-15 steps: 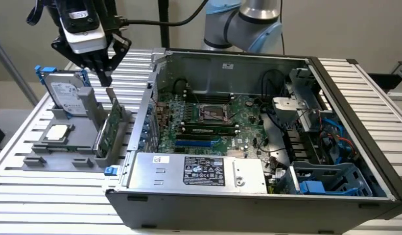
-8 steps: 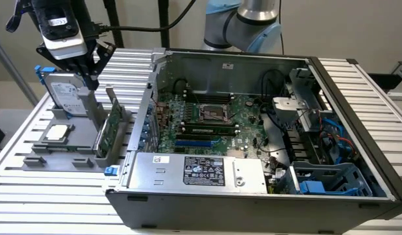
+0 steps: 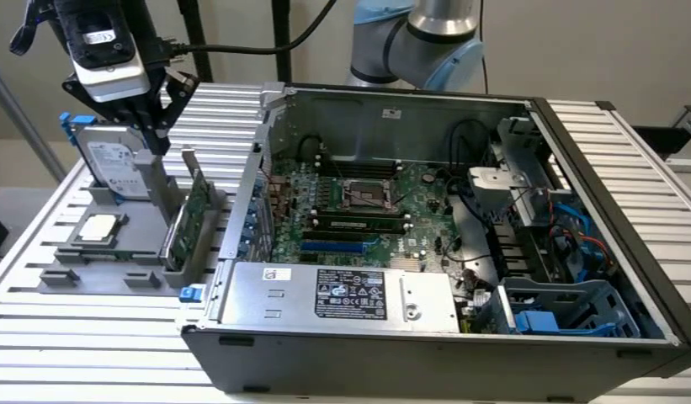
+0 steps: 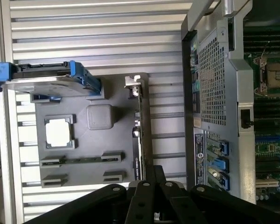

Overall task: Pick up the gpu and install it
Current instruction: 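Pick up the gpu and move the gpu toward the slot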

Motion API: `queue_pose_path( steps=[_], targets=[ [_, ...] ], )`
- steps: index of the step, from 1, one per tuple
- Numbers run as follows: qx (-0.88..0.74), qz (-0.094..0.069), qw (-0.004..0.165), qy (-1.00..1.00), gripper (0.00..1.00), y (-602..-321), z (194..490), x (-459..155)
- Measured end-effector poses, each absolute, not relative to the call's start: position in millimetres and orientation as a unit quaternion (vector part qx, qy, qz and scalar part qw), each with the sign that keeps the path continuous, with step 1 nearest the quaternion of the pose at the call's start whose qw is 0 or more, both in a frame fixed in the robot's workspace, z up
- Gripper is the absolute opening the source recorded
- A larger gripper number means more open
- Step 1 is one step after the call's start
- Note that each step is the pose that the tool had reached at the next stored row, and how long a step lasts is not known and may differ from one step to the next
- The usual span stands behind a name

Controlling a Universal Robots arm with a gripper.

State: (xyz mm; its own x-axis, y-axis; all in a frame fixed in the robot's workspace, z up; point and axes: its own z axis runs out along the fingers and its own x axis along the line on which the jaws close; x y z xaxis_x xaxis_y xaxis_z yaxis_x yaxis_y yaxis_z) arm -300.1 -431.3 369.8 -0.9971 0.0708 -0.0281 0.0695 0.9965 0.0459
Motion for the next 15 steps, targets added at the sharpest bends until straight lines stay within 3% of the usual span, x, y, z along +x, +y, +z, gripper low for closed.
queue_pose_path(
  steps=[7,8,15],
  targets=[
    [0.035,0.022,0.015,0.999,0.00,-431.3,369.6,-300.1],
    [0.035,0.022,0.015,0.999,1.00,-431.3,369.6,-300.1],
    [0.035,0.022,0.015,0.999,1.00,-431.3,369.5,-300.1]
  ],
)
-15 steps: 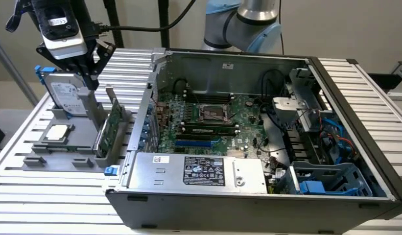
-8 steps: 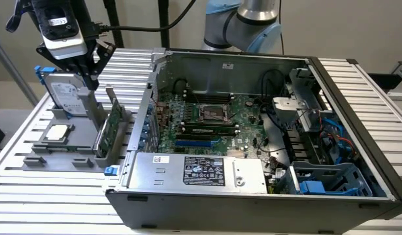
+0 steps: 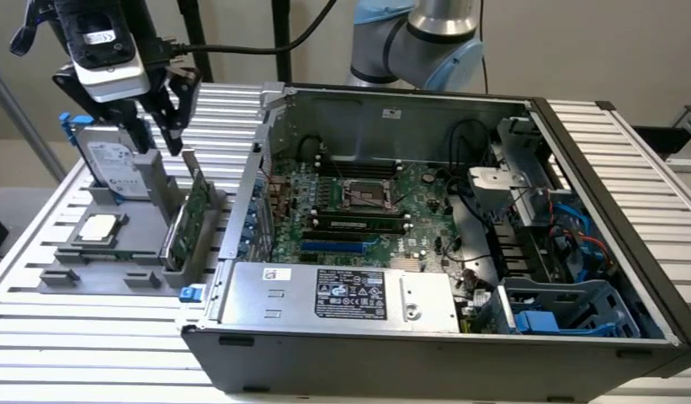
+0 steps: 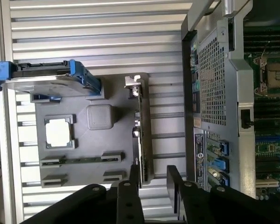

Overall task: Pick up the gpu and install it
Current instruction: 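Pick up the gpu and move the gpu toward the slot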

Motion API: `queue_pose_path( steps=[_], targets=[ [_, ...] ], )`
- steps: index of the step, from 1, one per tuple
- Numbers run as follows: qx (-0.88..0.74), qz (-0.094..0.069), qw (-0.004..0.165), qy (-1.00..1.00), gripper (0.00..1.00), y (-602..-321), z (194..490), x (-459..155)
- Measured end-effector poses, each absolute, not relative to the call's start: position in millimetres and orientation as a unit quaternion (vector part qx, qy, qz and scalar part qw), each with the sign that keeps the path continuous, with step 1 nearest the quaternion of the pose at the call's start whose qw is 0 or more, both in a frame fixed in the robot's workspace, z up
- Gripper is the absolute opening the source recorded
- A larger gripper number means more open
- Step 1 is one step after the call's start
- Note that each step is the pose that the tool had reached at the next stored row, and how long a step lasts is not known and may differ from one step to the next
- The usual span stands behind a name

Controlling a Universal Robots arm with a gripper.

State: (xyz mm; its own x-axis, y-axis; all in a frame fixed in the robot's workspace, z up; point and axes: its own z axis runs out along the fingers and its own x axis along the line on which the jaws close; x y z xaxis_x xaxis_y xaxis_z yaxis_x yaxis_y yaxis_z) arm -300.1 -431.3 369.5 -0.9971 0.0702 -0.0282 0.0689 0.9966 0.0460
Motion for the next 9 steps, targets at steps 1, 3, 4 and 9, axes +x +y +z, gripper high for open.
queue_pose_path(
  steps=[1,3,4,9],
  targets=[
    [0.035,0.022,0.015,0.999,1.00,-431,369,-301],
    [0.035,0.022,0.017,0.999,1.00,-431,366,-303],
    [0.035,0.022,0.017,0.999,1.00,-431,364,-304],
    [0.035,0.022,0.017,0.999,1.00,-431,355,-313]
  ],
)
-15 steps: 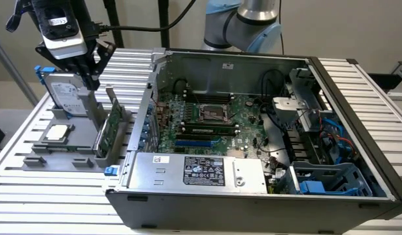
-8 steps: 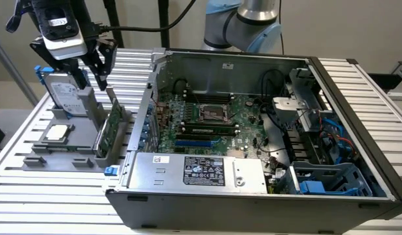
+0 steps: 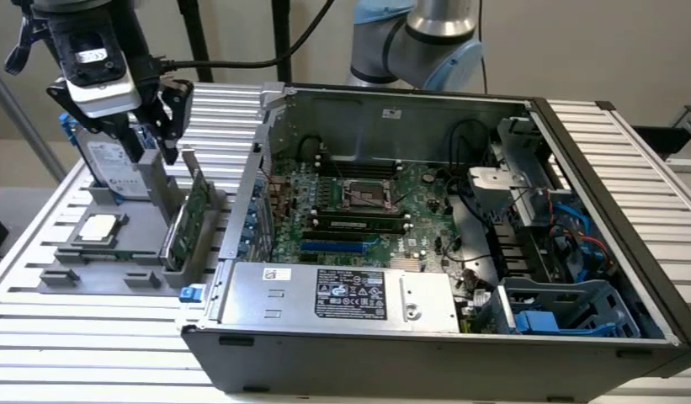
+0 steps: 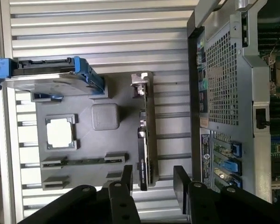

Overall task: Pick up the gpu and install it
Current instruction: 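Pick up the gpu and move the gpu toward the slot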

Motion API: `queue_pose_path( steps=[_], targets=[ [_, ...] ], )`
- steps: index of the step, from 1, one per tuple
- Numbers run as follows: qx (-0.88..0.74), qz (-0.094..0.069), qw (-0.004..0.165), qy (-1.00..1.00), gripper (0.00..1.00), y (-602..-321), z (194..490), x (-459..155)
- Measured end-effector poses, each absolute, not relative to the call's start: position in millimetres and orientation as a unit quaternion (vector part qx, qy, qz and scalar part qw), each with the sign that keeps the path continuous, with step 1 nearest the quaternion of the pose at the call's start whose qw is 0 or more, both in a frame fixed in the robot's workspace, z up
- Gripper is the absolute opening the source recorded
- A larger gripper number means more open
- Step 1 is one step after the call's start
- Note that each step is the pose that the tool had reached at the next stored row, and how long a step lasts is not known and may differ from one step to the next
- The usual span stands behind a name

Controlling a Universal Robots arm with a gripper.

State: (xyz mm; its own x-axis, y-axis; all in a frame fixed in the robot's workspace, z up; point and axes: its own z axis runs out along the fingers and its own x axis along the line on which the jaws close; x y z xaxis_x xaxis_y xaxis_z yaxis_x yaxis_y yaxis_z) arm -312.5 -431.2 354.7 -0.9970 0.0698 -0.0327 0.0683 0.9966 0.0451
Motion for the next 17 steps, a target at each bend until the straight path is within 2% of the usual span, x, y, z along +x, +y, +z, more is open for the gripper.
queue_pose_path(
  steps=[17],
  targets=[
    [0.035,0.022,0.017,0.999,1.00,-431,324,-312]
  ],
)
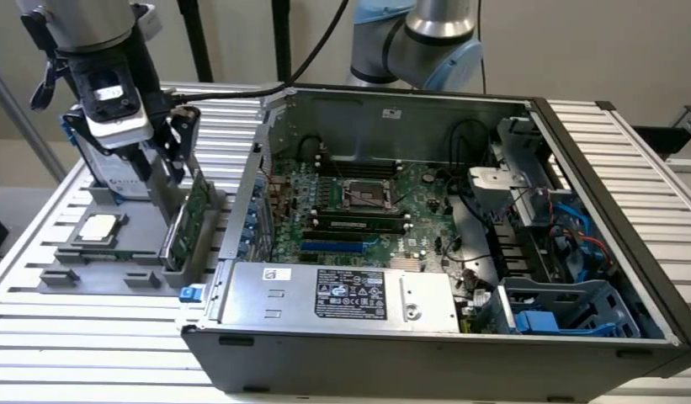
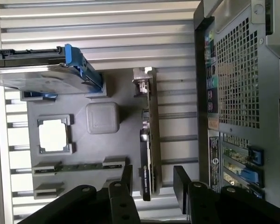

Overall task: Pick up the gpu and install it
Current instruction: 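Pick up the gpu and move the gpu toward the slot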

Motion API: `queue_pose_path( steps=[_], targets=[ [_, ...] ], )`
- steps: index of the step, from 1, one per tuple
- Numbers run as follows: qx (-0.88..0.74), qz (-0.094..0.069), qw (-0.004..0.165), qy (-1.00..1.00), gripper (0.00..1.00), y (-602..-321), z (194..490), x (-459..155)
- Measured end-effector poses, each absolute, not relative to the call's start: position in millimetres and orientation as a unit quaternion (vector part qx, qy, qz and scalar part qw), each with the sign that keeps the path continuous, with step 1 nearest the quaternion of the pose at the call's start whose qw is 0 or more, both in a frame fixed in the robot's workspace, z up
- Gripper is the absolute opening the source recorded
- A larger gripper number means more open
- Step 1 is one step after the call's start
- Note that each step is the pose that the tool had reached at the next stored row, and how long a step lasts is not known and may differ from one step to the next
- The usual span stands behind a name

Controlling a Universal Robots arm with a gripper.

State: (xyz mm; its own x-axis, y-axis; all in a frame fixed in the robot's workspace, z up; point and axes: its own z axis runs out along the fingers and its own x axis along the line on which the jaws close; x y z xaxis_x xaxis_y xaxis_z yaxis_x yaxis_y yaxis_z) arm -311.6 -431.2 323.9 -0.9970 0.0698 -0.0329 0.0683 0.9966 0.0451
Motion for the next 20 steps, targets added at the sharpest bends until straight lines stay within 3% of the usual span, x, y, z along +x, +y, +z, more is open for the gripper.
queue_pose_path(
  steps=[20],
  targets=[
    [0.035,0.022,0.017,0.999,1.00,-431,288,-308]
  ],
)
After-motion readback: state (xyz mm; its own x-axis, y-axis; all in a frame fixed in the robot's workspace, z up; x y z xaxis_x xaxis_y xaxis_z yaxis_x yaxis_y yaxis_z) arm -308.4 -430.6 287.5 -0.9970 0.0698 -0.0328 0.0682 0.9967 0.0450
